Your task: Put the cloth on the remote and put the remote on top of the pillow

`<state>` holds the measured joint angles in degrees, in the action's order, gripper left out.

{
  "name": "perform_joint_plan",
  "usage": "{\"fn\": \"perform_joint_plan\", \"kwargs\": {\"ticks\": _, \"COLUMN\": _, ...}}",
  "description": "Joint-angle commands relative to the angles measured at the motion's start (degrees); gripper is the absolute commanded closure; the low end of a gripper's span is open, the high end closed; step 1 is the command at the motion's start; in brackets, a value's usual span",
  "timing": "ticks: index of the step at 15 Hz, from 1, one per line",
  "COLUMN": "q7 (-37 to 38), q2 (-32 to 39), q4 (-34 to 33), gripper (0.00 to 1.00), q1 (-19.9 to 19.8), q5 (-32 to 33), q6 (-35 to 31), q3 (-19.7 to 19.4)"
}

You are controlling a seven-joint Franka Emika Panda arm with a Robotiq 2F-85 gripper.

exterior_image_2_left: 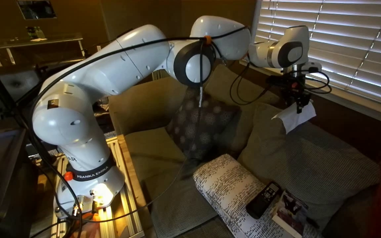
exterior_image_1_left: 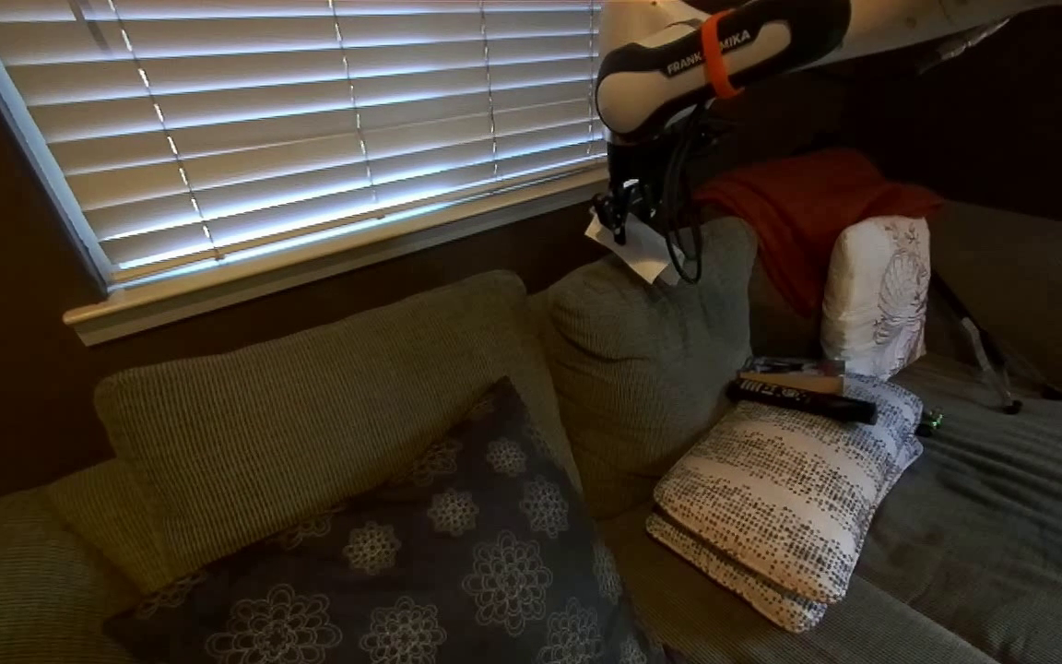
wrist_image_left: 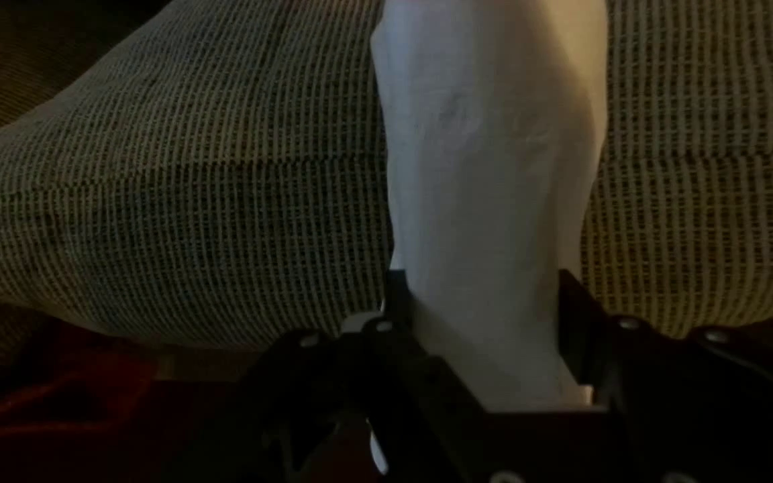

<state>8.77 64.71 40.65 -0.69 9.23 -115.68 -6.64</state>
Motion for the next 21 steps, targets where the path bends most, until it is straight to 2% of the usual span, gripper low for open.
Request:
{"fn": "perform_joint_plan", "kwargs": {"ticks": 1, "q7": -0.95, "q2": 4.63, "q4": -7.57, "gripper": 0.72, "q1": -1.82, "q5": -2.54, "q6": 1.07, "q3": 1.88}}
{"fn": "perform_joint_plan", "kwargs": {"ticks": 12, "q7": 0.64, "q2": 9.80, "q4": -11.84, "gripper": 0.72, "q1": -3.69, "q5": -3.58, "q6": -6.64, "q3": 4.38}}
{"fn": "perform_joint_plan", "kwargs": {"ticks": 21, "q7": 1.71, "q2": 11.35, "q4": -12.35, "gripper": 0.72, "q1": -3.96, "q5": -3.52, "q6": -7.88, "q3": 4.68}}
